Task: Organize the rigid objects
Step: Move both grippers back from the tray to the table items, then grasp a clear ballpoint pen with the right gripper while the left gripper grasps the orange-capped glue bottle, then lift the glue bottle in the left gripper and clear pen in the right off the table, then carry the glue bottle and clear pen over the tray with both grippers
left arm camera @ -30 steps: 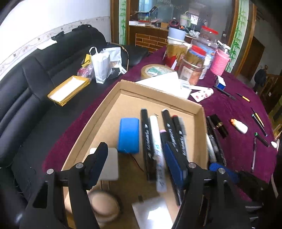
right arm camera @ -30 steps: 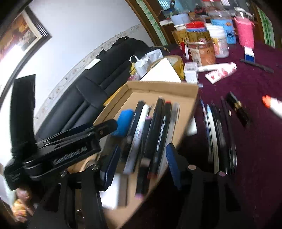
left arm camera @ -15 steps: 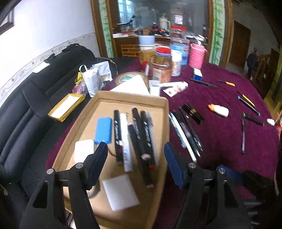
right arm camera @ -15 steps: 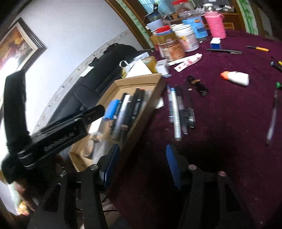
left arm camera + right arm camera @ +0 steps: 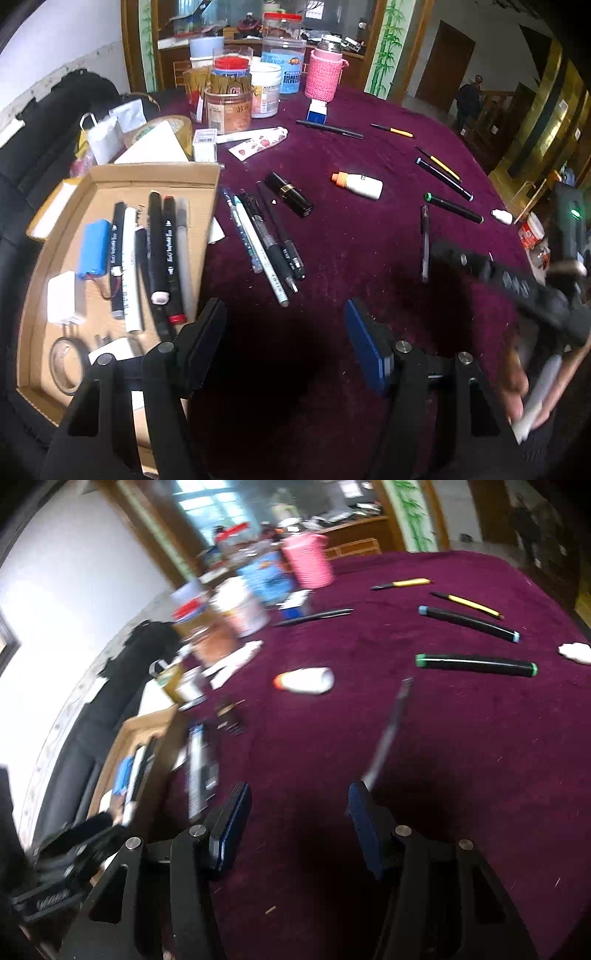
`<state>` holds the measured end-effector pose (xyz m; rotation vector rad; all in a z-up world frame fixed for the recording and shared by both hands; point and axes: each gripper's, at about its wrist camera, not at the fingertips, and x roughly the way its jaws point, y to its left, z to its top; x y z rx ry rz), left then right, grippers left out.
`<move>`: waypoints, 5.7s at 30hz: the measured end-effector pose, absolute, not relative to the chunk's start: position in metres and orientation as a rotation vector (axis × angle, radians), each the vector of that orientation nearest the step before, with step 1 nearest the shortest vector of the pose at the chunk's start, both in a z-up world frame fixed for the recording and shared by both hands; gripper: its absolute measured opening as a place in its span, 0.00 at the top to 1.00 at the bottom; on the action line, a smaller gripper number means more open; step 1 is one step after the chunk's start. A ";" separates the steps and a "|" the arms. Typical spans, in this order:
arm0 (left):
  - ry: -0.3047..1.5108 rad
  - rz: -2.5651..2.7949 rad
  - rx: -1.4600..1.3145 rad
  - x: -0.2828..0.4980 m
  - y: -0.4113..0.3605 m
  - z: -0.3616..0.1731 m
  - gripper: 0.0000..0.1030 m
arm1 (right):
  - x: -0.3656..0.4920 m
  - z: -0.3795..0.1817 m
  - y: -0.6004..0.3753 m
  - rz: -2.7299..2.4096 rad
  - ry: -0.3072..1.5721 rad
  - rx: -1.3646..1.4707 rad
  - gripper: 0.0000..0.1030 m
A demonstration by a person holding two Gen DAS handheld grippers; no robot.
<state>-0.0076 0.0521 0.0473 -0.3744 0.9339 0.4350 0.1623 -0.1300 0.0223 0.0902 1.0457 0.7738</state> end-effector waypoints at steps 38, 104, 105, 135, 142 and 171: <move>1.185 0.518 -0.717 0.218 0.080 -0.028 0.76 | 0.224 -0.014 -0.131 0.649 1.139 0.122 0.92; 1.108 0.270 -0.439 0.011 0.009 -0.015 0.76 | 0.152 -0.013 -0.107 0.837 1.093 0.064 0.93; 1.113 0.269 -0.437 0.012 0.009 -0.016 0.76 | 0.152 -0.013 -0.108 0.839 1.095 0.065 0.93; 1.028 0.297 -0.469 0.009 0.025 -0.003 0.77 | 0.149 -0.016 -0.108 0.870 1.098 0.080 0.93; 0.897 0.271 -0.619 -0.041 0.064 0.036 0.77 | 0.125 0.003 -0.109 0.936 1.074 0.157 0.92; 0.874 0.528 -0.805 -0.090 0.232 0.003 0.76 | 0.012 0.013 0.117 1.171 1.134 -0.092 0.92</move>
